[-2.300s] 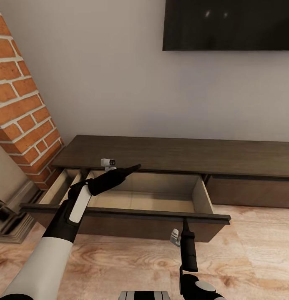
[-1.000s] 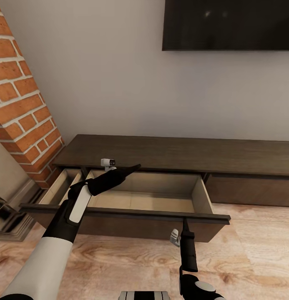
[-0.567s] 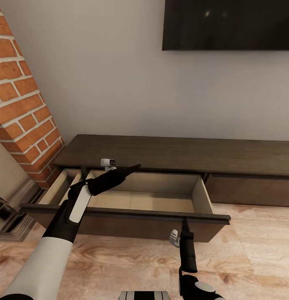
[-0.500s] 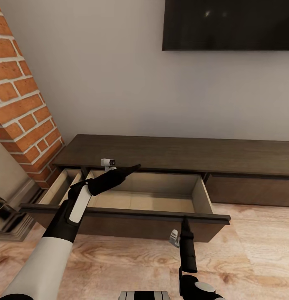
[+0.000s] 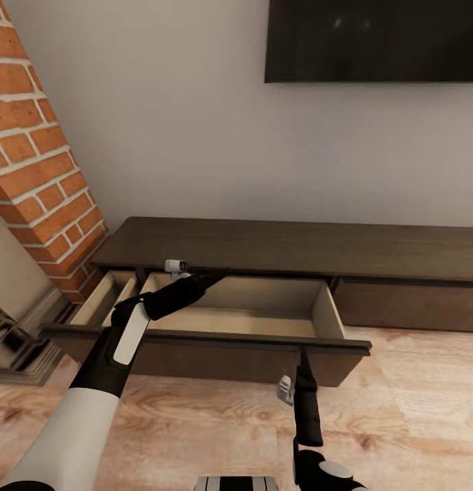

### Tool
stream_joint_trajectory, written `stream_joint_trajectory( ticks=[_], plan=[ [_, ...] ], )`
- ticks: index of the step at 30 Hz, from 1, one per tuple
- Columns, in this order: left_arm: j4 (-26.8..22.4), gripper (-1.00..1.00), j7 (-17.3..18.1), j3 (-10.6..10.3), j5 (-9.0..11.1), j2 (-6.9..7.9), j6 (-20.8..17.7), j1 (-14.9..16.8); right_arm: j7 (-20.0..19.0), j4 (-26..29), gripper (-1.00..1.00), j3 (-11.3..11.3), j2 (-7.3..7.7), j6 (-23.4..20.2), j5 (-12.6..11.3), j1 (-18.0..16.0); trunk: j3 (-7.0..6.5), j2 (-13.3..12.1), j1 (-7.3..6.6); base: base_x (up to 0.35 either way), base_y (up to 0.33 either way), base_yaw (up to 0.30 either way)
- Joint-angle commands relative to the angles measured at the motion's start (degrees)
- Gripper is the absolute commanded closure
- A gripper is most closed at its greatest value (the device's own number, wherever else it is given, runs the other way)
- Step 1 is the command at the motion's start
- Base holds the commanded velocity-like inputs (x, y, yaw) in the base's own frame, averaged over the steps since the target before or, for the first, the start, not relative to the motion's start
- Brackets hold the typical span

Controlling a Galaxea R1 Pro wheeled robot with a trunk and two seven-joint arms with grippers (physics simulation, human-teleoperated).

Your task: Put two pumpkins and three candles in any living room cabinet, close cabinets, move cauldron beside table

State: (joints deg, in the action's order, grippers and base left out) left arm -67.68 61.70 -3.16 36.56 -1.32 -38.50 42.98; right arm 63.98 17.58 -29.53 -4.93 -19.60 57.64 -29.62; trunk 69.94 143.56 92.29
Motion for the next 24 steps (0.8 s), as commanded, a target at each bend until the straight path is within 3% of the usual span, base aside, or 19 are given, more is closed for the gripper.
stream_joint_trajectory(
  ticks=[1,7,24],
  plan=[
    [0.0,-1.0,0.0,0.0,0.0,0.0,0.0,0.0,0.0,0.0,-1.0,0.0,0.0,0.0,0.0,0.0,0.0,0.0,0.0,-0.321,0.0,0.0],
    [0.0,-1.0,0.0,0.0,0.0,0.0,0.0,0.0,0.0,0.0,-1.0,0.0,-0.01,0.0,0.1,0.0,0.0,0.0,0.0,-0.176,0.0,0.0],
    [1.2,-1.0,0.3,0.1,0.0,0.19,1.3,0.0,-0.2,0.0,-1.0,0.0,0.33,0.3,0.1,0.1,0.44,0.0,0.05,-0.004,0.0,0.0]
  ],
)
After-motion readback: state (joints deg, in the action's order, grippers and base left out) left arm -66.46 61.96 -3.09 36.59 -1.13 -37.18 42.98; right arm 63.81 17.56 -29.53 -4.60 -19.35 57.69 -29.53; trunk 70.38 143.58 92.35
